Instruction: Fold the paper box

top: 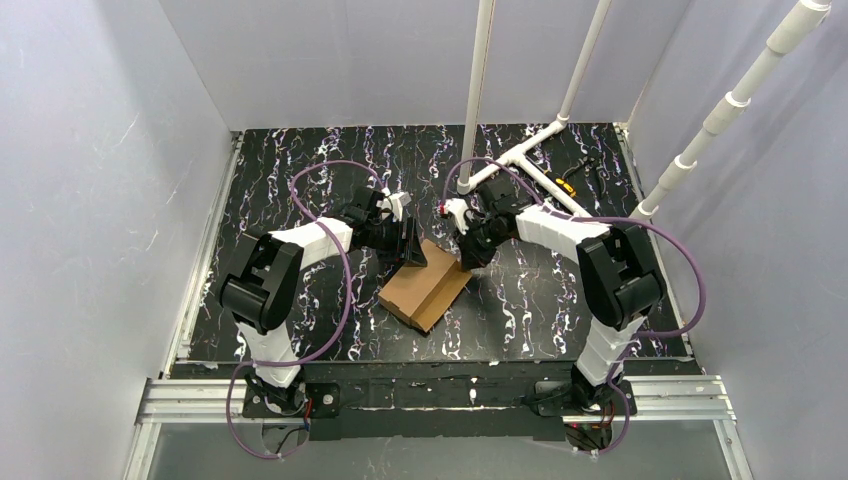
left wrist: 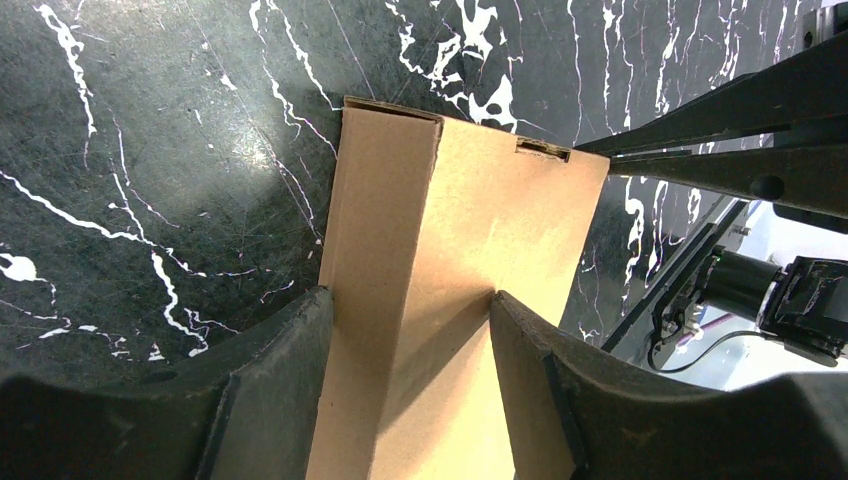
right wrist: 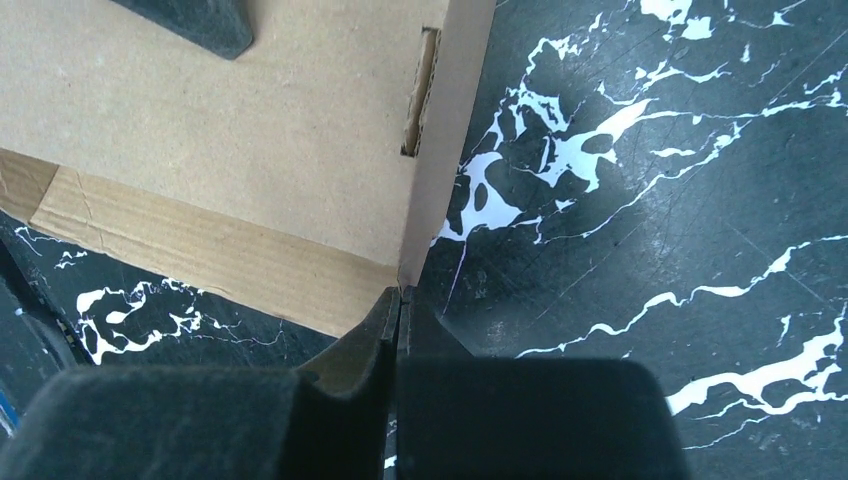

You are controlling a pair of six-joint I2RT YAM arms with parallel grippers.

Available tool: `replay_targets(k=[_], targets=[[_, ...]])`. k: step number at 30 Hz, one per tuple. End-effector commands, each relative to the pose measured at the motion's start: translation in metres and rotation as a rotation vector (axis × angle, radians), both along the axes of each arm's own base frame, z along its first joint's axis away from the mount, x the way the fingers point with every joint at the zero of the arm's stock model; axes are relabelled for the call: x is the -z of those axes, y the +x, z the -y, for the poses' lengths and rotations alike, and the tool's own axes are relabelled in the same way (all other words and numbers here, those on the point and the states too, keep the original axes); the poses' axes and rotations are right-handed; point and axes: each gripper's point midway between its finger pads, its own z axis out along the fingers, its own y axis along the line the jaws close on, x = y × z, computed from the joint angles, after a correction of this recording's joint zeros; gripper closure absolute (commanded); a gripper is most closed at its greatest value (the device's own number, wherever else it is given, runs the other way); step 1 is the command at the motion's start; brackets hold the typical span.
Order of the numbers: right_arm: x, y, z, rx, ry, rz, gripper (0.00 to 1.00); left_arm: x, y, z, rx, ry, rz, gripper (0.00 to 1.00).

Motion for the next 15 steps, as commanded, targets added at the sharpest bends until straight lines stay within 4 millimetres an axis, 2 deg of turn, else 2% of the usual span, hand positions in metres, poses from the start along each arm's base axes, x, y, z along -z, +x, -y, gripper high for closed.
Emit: replay_targets(k=[1,4,15], targets=[[-0.02,0.01,-0.021,-0.059,0.036,0.036,0.99,0.013,-0.015,-0.001,0.037,0.041,-0.057,0.45],[-0.025,0.013,-0.026,-0.069,0.033,0.038,0.99,0.013,-0.014,-0.001,0.032,0.042,-0.057,0.45],[-0.023,0.012,-0.034,-0.101,0.014,0.013,0.99,0.016,-0.012,0.001,0.003,0.045,-0.075,0.45]])
